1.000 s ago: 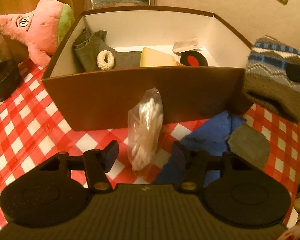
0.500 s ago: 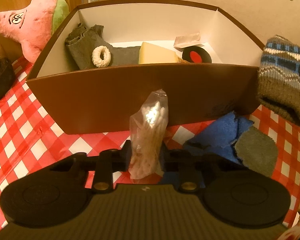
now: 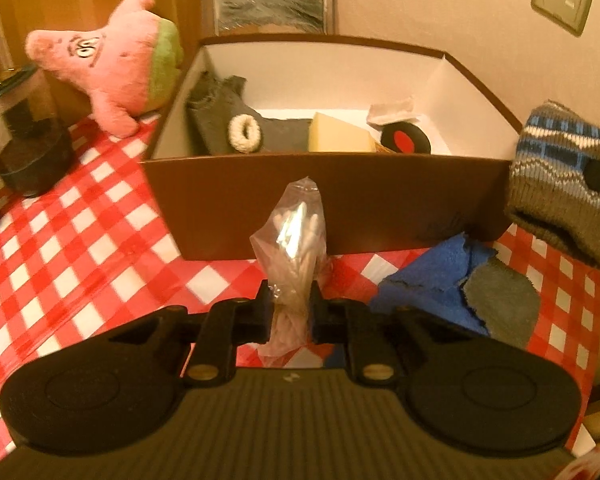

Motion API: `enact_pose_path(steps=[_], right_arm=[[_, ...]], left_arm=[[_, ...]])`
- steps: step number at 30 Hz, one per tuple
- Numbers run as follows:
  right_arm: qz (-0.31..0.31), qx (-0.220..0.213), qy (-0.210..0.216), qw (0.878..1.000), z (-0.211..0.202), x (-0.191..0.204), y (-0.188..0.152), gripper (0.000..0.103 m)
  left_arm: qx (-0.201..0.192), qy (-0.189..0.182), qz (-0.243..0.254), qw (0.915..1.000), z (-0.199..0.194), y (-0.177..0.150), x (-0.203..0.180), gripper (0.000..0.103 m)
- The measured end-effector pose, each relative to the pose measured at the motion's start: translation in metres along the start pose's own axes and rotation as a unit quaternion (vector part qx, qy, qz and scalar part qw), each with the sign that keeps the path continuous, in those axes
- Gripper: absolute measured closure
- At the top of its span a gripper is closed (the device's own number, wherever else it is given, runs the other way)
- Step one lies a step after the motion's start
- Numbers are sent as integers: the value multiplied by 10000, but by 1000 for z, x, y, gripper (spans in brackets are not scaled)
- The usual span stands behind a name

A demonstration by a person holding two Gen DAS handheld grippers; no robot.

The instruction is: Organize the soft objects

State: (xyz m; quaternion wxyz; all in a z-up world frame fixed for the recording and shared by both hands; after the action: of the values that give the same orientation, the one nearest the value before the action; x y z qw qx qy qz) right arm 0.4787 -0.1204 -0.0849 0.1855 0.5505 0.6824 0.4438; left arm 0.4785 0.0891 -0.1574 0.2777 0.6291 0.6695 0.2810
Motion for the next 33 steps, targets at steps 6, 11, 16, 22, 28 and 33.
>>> enact_pose_path(steps=[6,11,16,22,28,33], right_arm=[[-65,-49,98,9999,-11,10,0,91],[-109,-80,196,9997,-19,21,-2,91],[-134,-105,305,9994,-28,30,-2,91],[-161,-137,429,9989,-36,36,-2,91],[-228,-232,504,9982,-37,35,6,91],[-328,-315,520,9976,-33,28,23,91]], left_arm=[[-130,163,-176,9996,-32,1,14,89],[-294,278,-354,9986,-61,2,23,89],[-432,321,-407,9977,-87,7,23,89],[-637,323,-384,9967,-108,19,17,89],[-839,316,-269,9956,-118,38,9,89],[-1024,303,-139,9942,-119,59,0,89]])
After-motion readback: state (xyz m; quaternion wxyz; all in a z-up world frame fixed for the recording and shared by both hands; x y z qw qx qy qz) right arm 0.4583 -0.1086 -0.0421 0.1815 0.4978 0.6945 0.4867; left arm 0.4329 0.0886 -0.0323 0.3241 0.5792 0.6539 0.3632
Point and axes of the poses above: each gripper's, at about its wrist camera, not at the fingertips, and z roughly the way its jaws point, x to its left, y to its top, the point moved 7 cm from there along z, roughly the way its jaws point, and after that the axes turned 9 degrees about -x, right-handed, at the moved point
